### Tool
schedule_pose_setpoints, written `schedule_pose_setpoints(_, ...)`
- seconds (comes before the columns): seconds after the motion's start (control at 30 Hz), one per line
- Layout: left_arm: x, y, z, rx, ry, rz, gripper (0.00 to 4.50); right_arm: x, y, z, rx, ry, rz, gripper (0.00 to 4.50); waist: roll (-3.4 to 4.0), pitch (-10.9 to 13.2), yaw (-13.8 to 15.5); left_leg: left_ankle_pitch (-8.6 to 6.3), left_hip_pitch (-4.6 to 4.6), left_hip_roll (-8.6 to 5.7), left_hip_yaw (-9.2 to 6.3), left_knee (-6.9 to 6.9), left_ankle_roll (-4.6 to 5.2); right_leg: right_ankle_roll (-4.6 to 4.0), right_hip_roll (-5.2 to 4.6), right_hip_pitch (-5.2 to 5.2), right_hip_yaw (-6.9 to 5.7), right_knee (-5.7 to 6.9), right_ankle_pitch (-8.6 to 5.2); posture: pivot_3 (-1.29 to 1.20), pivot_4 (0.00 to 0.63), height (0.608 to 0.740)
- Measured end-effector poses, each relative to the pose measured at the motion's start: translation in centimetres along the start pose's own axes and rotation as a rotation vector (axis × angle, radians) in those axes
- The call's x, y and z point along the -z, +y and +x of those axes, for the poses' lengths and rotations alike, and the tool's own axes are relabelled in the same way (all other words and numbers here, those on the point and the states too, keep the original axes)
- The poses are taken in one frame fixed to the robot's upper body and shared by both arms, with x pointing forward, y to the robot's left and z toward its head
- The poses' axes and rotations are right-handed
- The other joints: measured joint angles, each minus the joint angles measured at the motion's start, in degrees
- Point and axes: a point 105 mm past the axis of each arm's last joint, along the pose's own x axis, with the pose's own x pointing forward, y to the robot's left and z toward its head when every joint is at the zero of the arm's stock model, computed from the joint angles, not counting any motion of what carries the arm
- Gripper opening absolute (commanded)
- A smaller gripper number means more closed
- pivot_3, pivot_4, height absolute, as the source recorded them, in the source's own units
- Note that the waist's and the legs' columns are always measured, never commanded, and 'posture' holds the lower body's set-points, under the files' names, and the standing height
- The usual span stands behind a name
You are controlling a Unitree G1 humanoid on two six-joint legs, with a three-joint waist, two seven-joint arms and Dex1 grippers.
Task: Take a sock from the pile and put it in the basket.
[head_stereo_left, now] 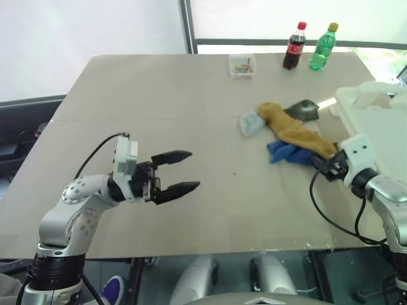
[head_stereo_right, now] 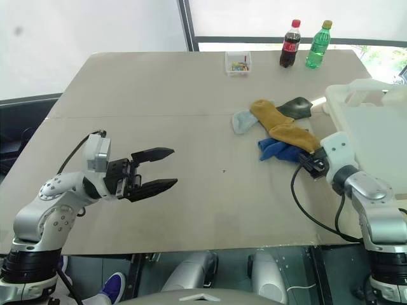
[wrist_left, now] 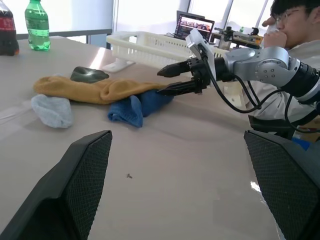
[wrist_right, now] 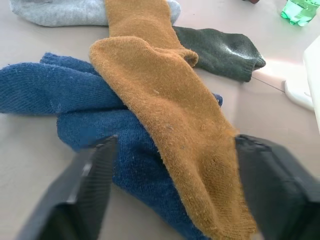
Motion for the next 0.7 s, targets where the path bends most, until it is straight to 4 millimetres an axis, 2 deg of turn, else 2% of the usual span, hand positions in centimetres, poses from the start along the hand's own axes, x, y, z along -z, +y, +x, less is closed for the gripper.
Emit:
schedule_pose_setpoints(0.03,0.0,0.0,0.0,0.001,0.0,0.0,4.5,0.0,0.0,0.0,-0.001,0.0,0.001,2.07,0.0,0.0,0.0,0.0,0.0,0.0,0.0,0.0,0.0,0.0,0.0,0.0,0.0,0.0,0.0,0.0,0.15,0.74)
schedule_pose_setpoints(0.07,0.0,0.0,0.0,0.001,0.0,0.0,4.5,0.1,0.0,0.0,-0.001,0.0,0.001,1.55,0.0,0.0,0.0,0.0,0.0,0.0,0.0,0.0,-0.01,0.0,0.0,0.0,0.0,0.0,0.0,0.0,0.15,0.74)
schedule_pose_setpoints(0.7,0.4,0.0,-0.2,-0.008,0.007,-0.006,4.5,1.3,-0.1,-0.6,0.001,0.067,-0.052,1.55,-0.01,0.0,0.1,0.0,-0.01,-0.01,-0.01,0.0,0.0,0.0,-0.01,0.02,-0.01,-0.05,0.0,0.0,0.15,0.74)
